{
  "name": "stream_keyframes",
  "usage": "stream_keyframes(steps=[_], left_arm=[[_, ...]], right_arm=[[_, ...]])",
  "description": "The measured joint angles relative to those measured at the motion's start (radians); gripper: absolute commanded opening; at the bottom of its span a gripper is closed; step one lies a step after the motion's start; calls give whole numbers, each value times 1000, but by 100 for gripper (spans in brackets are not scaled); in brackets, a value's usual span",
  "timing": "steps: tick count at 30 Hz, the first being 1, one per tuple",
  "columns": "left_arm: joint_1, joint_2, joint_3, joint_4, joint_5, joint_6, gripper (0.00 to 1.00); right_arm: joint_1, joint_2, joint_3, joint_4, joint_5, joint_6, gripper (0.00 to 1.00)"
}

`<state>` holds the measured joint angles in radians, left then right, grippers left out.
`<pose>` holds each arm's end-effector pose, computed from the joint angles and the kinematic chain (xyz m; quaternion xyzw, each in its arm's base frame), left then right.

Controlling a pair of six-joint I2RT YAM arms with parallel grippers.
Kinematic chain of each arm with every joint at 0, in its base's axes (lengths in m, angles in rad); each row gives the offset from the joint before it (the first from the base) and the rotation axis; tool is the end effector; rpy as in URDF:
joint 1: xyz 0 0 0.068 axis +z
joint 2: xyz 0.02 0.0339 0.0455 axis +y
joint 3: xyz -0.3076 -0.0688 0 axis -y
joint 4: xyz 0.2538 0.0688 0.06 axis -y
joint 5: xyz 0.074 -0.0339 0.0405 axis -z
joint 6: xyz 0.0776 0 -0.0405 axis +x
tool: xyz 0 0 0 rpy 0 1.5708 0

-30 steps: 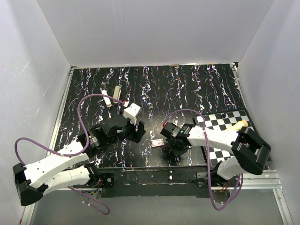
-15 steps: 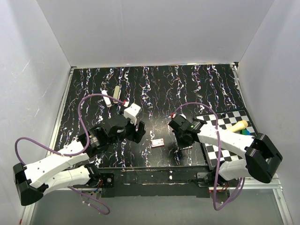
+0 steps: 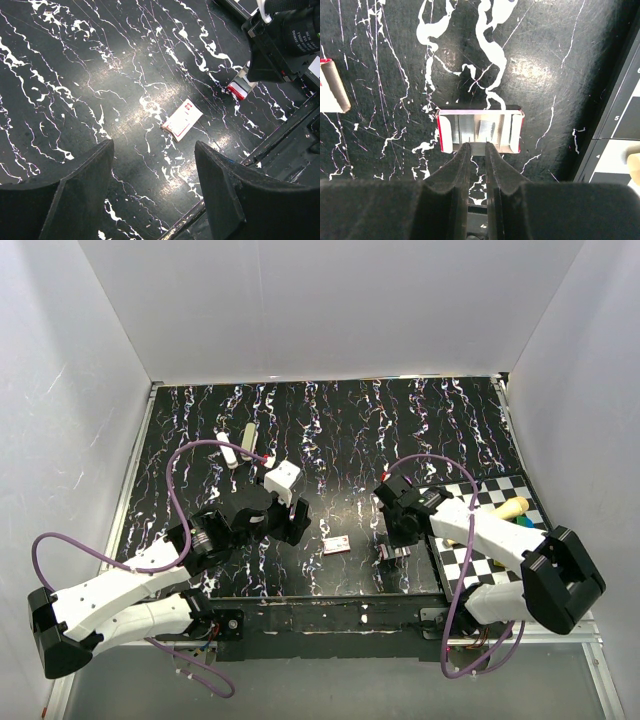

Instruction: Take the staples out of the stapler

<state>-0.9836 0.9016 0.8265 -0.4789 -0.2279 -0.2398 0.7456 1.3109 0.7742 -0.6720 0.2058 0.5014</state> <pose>0.1331 -0.1684 0.3168 0.2638 0.8286 -0.1964 0.4530 0.1892 0.1531 0.1923 -0.1008 0.9734 0.0225 0.2044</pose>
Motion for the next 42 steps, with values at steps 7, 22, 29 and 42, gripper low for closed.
stream_keyframes(steps=[7,22,29,42], left_arm=[[0,5,0,0,0,0,66],[0,17,0,0,0,0,66],[0,20,0,0,0,0,66],[0,21,0,0,1,1,66]], right_arm=[[-20,19,-9,26,-11,-4,12],[-39,19,-38,46,-19,-4,14],[-40,20,-38,46,-22,-4,18],[-46,24,-38,46,-22,-3,21]])
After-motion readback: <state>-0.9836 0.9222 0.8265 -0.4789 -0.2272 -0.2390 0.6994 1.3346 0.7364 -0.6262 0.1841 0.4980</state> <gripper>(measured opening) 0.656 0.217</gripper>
